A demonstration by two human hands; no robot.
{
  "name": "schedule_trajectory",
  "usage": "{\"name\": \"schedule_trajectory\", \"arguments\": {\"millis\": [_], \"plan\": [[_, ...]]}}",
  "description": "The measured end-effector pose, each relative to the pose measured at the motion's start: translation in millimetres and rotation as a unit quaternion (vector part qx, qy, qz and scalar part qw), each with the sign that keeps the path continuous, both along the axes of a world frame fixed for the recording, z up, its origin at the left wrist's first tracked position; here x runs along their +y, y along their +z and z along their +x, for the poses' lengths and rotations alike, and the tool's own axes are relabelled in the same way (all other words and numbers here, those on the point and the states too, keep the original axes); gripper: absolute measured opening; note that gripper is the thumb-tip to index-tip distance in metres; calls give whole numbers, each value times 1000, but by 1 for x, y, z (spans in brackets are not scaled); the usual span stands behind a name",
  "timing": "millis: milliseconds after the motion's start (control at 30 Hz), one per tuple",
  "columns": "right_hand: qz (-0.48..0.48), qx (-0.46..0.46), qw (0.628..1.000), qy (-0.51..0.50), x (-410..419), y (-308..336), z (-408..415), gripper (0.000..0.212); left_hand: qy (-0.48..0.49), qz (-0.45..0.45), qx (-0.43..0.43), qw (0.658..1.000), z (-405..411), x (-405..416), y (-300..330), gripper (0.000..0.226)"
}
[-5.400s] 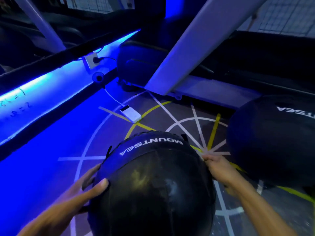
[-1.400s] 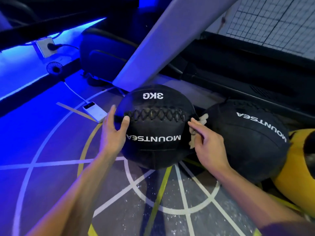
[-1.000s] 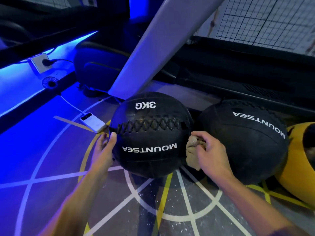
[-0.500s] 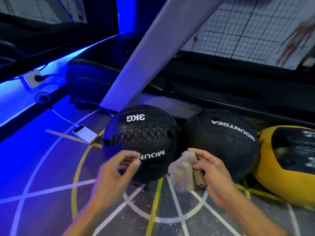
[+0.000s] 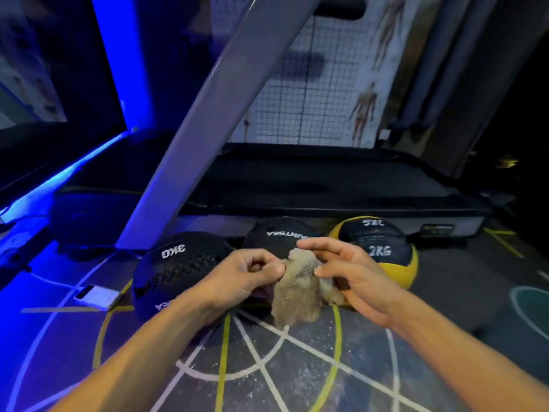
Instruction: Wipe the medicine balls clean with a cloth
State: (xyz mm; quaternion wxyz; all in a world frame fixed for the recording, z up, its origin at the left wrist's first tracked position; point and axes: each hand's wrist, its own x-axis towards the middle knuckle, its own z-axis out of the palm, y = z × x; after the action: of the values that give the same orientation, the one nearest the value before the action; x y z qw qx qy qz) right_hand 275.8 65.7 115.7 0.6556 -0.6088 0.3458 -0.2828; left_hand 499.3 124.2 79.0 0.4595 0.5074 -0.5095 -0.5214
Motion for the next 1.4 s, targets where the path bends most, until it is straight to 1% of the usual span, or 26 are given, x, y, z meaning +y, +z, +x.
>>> {"name": "schedule_trajectory", "arguments": {"millis": [133,233,300,367,467,567,667,733,800,833,900,967,1000,1067,1100,1133,1200,1267,1333,1367,1400], "plan": [[-8,15,1000,-22,26,33,-51,44,-15,-89,-61,994,-33,7,48,10],[-7,12,999,-43,28,32,-85,50,-10,-152,-92,984,-61,4,69,8],[1,24,998,-49,24,24,-106,55,-12,-176,-102,979,-82,-4,73,9],[13,42,998,-42,17,14,-129,58,-36,-182,-115,976,-105,-17,69,8],[22,60,997,-41,4,-2,-169,47,-81,-178,-149,969,-145,-45,53,12],[18,85,991,-104,-14,-20,-217,39,-110,-142,-172,969,-189,-75,34,16],[1,122,984,-132,-32,-41,-268,44,-129,-112,-162,972,-236,-106,16,19],[9,123,981,-149,-41,-60,-301,39,-132,-97,-140,977,-267,-127,2,13],[32,94,975,-199,-46,-81,-329,31,-144,-75,-115,980,-297,-147,-15,13],[51,66,967,-239,-49,-92,-342,30,-151,-59,-102,982,-312,-155,-25,18],[126,-14,943,-307,-53,-117,-367,30,-154,-23,-76,985,-344,-170,-48,26],[220,-79,914,-331,-55,-141,-390,20,-148,-7,-66,987,-378,-182,-75,22],[254,-93,905,-329,-55,-154,-400,13,-139,-5,-71,988,-393,-187,-90,21],[290,-95,892,-334,-52,-182,-422,7,-131,-6,-96,987,-423,-195,-120,20],[298,-95,881,-356,-51,-195,-431,6,-132,0,-106,986,-437,-197,-135,20],[296,-85,869,-388,-50,-204,-438,10,-131,18,-112,985,-447,-197,-149,20],[252,-36,845,-470,-58,-224,-462,8,-131,74,-108,983,-473,-201,-178,17],[157,58,838,-519,-78,-242,-494,6,-131,120,-92,980,-503,-211,-200,14],[41,173,836,-519,-109,-252,-527,9,-121,139,-66,981,-535,-225,-213,17],[4,209,834,-510,-125,-253,-540,10,-116,141,-40,982,-549,-231,-212,21],[-23,226,829,-511,-143,-251,-553,10,-117,147,-21,982,-563,-239,-210,24]]}}
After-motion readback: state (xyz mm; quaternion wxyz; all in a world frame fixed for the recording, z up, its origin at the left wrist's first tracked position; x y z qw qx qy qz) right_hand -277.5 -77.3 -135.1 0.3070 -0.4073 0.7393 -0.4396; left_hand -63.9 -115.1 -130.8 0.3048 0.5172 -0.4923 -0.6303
